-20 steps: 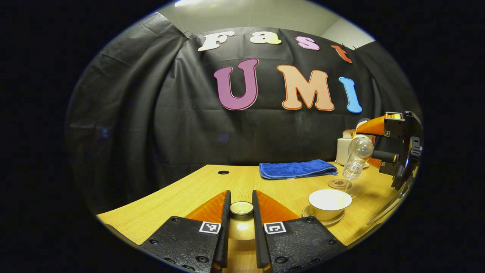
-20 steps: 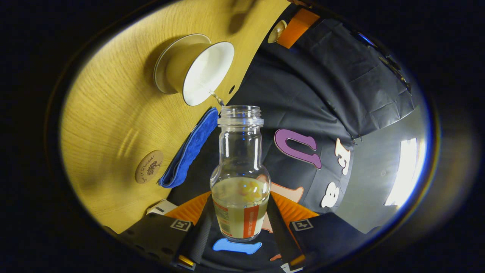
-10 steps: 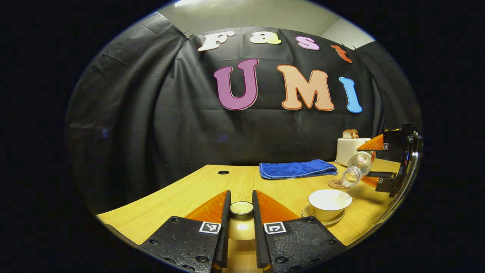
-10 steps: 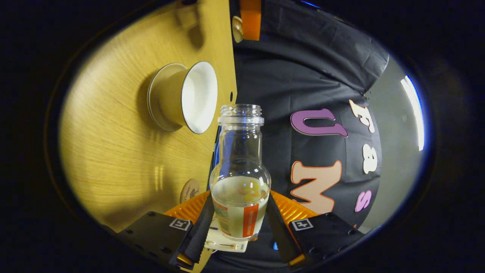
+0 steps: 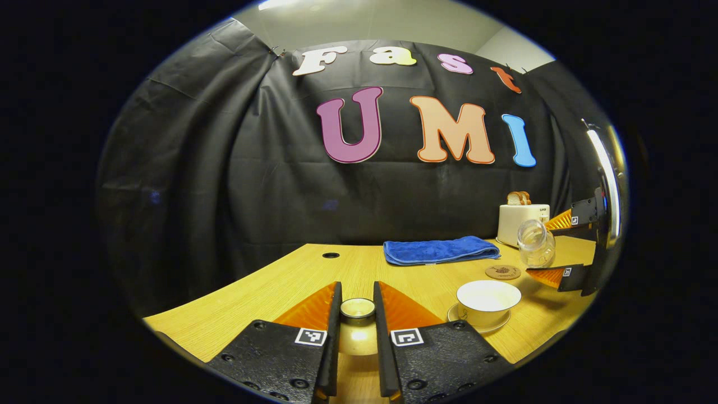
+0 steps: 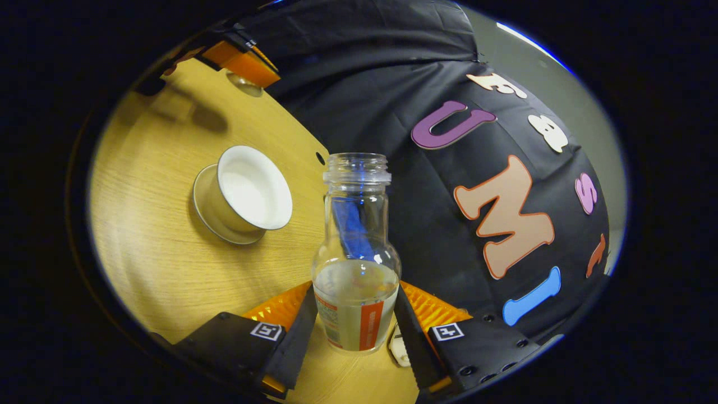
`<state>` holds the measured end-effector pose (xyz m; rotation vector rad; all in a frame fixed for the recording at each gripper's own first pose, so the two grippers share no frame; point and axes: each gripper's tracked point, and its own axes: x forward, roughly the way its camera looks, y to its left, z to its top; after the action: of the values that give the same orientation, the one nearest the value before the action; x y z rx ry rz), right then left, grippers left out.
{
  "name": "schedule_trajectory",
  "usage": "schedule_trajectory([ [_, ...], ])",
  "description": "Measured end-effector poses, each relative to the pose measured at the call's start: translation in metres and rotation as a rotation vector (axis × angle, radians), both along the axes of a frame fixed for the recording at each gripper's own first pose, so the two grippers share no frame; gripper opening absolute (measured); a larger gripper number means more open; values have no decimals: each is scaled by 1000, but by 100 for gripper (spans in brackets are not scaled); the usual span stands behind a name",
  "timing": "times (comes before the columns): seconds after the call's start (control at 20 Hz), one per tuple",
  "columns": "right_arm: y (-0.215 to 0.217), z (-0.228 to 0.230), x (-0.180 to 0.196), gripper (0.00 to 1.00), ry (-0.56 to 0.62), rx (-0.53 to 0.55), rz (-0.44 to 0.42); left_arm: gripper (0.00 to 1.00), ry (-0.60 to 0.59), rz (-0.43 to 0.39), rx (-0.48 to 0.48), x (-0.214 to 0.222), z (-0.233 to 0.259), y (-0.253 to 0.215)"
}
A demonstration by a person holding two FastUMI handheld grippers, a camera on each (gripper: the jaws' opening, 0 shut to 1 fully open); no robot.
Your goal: Open the teacup lid with one hand, grasp the water bottle and pour water into the teacup with the other hand; after pouring, place the water bottle on the coaster and then close the teacup lid.
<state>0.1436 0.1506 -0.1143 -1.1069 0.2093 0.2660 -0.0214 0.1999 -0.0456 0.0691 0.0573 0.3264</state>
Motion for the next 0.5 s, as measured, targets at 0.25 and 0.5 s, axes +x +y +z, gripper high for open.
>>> schedule_trajectory([
  [0.25, -25, 27, 19, 81, -40, 299, -120, 27, -1, 0, 0, -1, -1, 1],
  [0.5, -38, 39, 35, 83, -73, 542, -181, 27, -1, -1, 1, 0, -1, 1],
])
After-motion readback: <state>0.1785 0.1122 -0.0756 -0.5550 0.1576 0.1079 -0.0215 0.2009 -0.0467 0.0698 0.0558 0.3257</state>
